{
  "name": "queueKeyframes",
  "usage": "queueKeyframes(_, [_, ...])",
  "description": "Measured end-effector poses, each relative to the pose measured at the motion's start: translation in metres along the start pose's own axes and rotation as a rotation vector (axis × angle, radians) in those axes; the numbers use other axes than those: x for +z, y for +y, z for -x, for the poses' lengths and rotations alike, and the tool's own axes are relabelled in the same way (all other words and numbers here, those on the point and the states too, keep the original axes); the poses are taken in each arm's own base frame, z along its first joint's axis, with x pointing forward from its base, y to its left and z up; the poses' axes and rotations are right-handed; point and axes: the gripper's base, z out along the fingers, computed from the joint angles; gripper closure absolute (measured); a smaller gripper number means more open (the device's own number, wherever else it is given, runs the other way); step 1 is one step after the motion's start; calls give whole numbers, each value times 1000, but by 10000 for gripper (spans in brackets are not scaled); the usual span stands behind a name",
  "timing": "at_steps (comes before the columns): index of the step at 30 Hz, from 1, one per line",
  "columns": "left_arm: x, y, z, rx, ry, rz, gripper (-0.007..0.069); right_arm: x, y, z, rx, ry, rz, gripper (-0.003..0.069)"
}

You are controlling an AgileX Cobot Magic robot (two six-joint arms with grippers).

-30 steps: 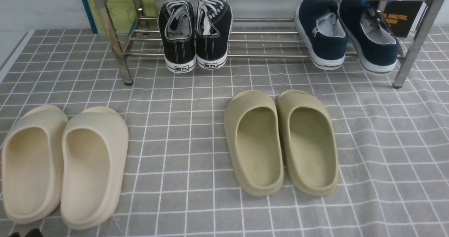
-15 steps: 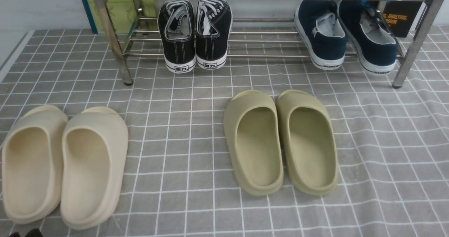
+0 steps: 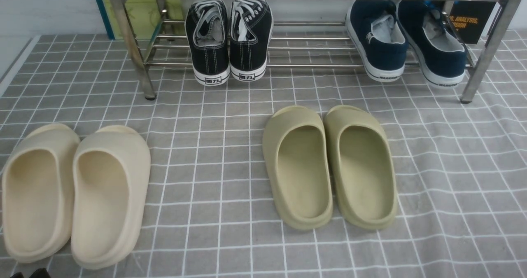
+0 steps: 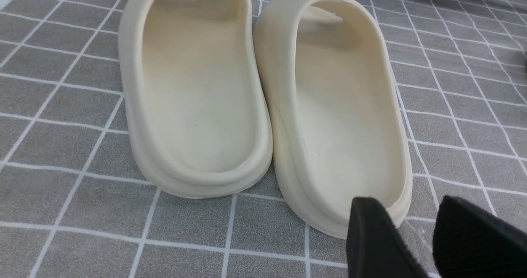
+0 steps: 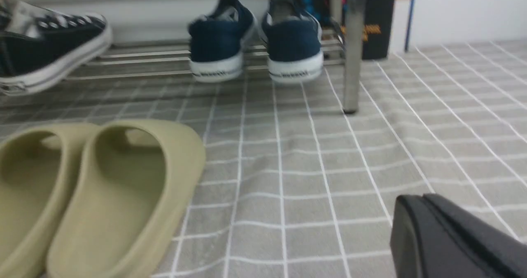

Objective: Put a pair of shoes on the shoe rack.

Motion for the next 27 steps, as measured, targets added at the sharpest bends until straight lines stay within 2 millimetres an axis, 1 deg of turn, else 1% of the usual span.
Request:
queueKeyframes(9, [0, 0, 0, 0, 0, 0, 386, -1, -5, -13, -2, 142, -63, 664])
queueKeyframes(18, [0, 0, 0, 0, 0, 0, 386, -2, -5, -14, -66, 179, -64, 663])
queueKeyframes(27, [0, 0, 0, 0, 0, 0, 386, -2, -5, -15, -73, 184, -65, 663])
